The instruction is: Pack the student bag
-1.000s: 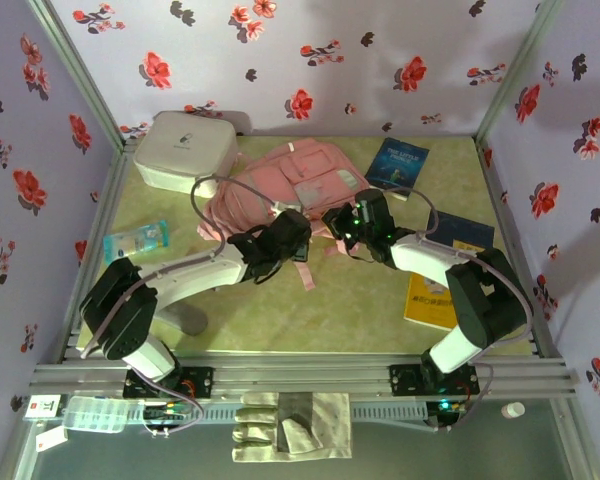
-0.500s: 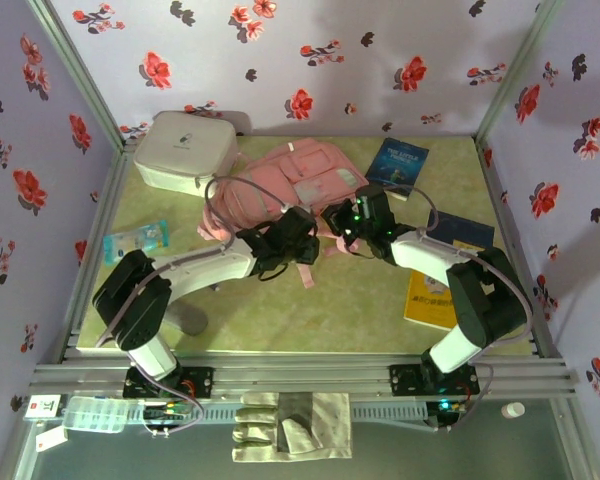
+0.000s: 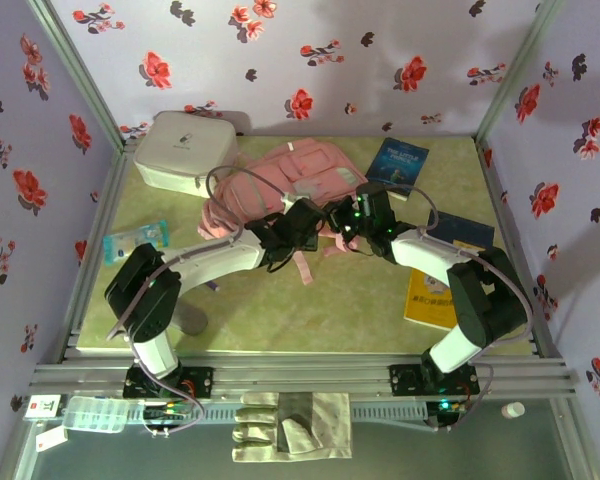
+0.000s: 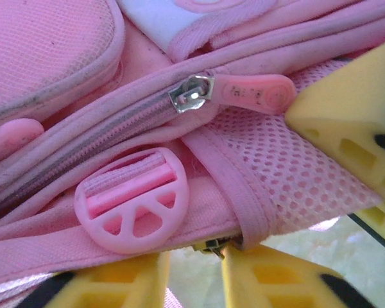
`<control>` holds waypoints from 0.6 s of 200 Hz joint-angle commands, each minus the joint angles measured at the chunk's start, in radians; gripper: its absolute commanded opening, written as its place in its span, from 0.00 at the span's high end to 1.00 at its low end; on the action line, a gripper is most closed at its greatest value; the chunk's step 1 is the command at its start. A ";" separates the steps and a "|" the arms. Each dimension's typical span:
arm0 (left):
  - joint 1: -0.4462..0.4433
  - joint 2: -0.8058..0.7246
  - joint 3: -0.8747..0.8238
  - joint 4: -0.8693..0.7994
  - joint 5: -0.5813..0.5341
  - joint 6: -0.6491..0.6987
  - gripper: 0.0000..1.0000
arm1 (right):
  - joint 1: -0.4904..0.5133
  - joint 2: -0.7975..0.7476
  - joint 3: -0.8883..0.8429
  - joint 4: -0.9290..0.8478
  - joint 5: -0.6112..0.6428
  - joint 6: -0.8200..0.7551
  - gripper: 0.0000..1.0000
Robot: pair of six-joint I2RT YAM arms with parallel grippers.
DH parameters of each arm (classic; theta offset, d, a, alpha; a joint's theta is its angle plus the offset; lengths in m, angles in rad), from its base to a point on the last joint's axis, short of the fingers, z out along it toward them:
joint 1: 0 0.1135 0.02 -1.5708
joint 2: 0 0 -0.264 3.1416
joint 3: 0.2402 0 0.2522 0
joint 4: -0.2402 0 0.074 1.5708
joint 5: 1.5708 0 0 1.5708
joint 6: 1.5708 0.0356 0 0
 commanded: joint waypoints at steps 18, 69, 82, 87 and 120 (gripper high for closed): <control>0.012 0.028 0.031 0.004 -0.104 -0.033 0.81 | 0.008 -0.038 0.045 0.147 -0.102 0.042 0.98; 0.013 0.032 0.032 0.041 -0.117 -0.008 0.81 | 0.009 -0.046 0.048 0.138 -0.102 0.034 0.98; 0.013 0.035 0.033 0.048 -0.119 -0.001 0.78 | 0.011 -0.047 0.049 0.137 -0.104 0.034 0.98; 0.014 0.036 0.032 0.050 -0.121 -0.001 0.78 | 0.011 -0.046 0.049 0.138 -0.102 0.033 0.98; 0.013 0.043 0.031 0.068 -0.120 0.015 0.81 | 0.011 -0.047 0.047 0.131 -0.097 0.027 0.98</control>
